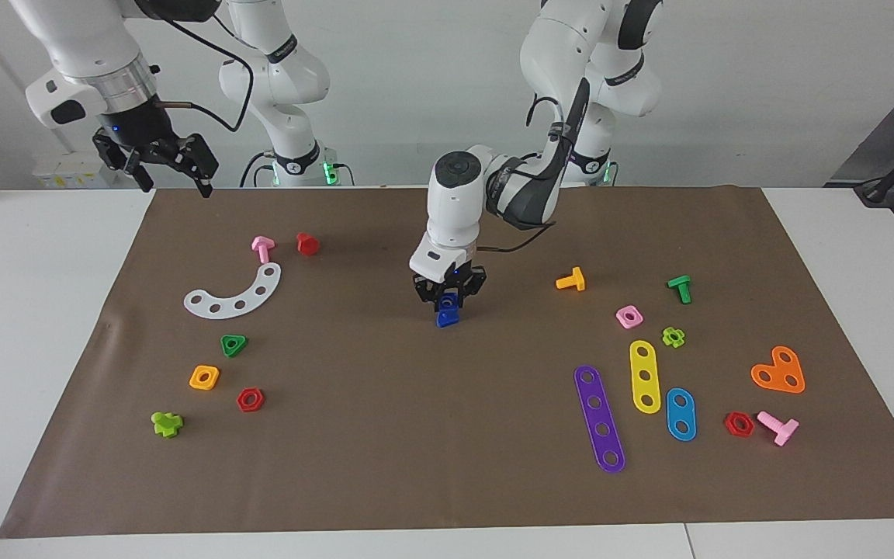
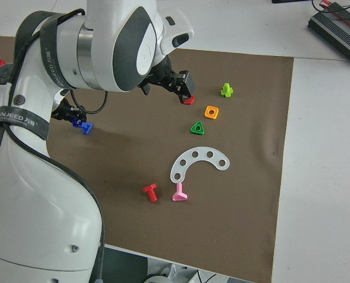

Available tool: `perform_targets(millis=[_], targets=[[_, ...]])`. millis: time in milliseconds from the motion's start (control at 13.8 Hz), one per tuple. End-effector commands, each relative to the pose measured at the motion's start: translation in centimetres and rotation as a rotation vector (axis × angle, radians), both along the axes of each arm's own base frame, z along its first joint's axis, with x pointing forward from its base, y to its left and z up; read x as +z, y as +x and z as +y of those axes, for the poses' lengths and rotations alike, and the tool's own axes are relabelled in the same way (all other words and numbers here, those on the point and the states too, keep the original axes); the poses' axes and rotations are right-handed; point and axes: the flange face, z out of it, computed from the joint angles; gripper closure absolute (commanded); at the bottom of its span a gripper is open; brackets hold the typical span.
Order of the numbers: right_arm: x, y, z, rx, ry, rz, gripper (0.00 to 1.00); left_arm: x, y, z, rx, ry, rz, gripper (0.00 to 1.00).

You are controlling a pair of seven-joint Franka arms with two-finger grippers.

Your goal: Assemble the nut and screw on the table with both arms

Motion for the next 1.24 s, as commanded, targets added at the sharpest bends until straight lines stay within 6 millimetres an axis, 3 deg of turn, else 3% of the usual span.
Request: perform_targets(millis=[0,291,363,436,509,654,945,1017,1163], targets=[[-0.2,-0.2,0.0,0.007,0.014,0.013,0.0,0.2,-0.7,0.3,0.009,0.009,-0.022,1.0],[-0.2,-0.2,-0.1,0.006,0.014,0.013,0.0,0.0,-0.9,0.3,0.007,0.011,-0.018,0.98],[-0.2,-0.2,-0.1,0.006,0.014,0.013,0.0,0.0,-0.9,0.4,0.007,0.012,-0.017,0.8],[-0.2,-0.2,-0.1,0.006,0.014,0.013,0.0,-0.1,-0.9,0.4,0.007,0.012,-0.017,0.53],[-0.2,-0.2,-0.1,0.006,0.014,0.013,0.0,0.0,-0.9,0.3,0.006,0.006,-0.023,0.34],[-0.2,-0.2,-0.1,0.006,0.014,0.013,0.0,0.1,-0.9,0.3,0.006,0.005,-0.024,0.08],[-0.2,-0.2,-0.1,0.004,0.014,0.013,0.0,0.1,-0.8,0.5,0.007,0.011,-0.02,0.06],[-0.2,-0.2,-0.1,0.004,0.014,0.013,0.0,0.2,-0.7,0.6,0.006,0.013,-0.019,0.0],[-0.2,-0.2,-0.1,0.004,0.014,0.013,0.0,1.4,-0.2,1.5,0.014,0.004,-0.029,0.0]])
